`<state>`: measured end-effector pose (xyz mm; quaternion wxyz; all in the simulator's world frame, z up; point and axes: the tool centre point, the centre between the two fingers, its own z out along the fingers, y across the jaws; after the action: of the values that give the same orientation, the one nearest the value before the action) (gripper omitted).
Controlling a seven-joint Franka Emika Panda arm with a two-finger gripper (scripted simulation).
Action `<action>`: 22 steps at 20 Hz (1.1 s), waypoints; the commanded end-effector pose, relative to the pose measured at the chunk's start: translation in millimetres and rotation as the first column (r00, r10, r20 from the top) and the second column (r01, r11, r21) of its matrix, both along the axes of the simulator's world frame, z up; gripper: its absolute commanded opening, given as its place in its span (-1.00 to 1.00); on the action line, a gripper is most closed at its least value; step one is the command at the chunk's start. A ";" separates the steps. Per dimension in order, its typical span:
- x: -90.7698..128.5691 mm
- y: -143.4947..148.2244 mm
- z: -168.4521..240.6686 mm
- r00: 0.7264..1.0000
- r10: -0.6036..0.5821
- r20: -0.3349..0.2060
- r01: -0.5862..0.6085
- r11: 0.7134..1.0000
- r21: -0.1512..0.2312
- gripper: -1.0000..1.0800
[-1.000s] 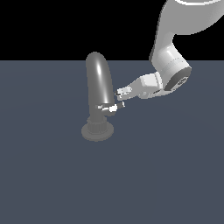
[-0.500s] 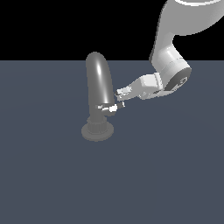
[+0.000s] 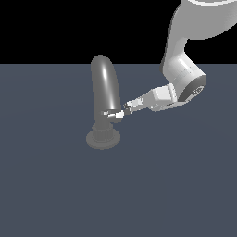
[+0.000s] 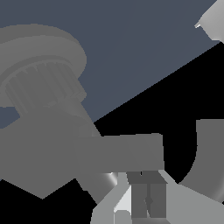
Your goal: Turn on the faucet by rotating a designated handle.
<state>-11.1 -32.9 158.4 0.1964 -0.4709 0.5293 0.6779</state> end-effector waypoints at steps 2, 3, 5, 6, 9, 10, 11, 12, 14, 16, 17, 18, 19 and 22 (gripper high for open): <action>-13.8 -6.7 -15.7 1.000 -0.001 -0.011 0.001 1.000 -0.001 -1.00; -17.0 -8.2 -18.9 1.000 -0.001 -0.011 0.001 1.000 -0.001 -1.00; -6.0 -2.8 -2.2 1.000 0.003 0.020 -0.003 1.000 0.001 -1.00; -7.4 -3.5 -9.1 1.000 0.003 0.018 -0.003 1.000 0.001 -1.00; -11.3 -5.5 -29.2 1.000 0.002 0.010 -0.002 1.000 0.000 -1.00; -12.6 -6.1 -35.8 1.000 0.001 0.007 -0.001 1.000 0.000 -1.00; -13.9 -6.7 -42.2 1.000 0.001 0.004 -0.001 1.000 0.000 -1.00; -15.2 -7.4 -48.6 1.000 0.001 0.002 -0.001 1.000 0.000 -1.00; -17.8 -8.6 -61.2 1.000 0.000 -0.004 0.000 1.000 -0.001 -1.00; -20.4 -9.8 -73.4 1.000 -0.001 -0.008 0.001 1.000 -0.001 -1.00; -21.6 -10.5 -79.3 1.000 -0.001 -0.011 0.001 1.000 -0.001 -1.00; -21.6 -10.5 -79.3 1.000 -0.001 -0.011 0.001 1.000 -0.001 -1.00; -4.0 -2.3 -36.9 0.998 0.017 0.056 -0.018 1.000 0.015 -1.00; -1.3 -1.0 -48.0 0.999 0.015 0.047 -0.016 1.000 0.013 -1.00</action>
<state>-14.6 -35.0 120.3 0.2066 -0.4919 0.5120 0.6732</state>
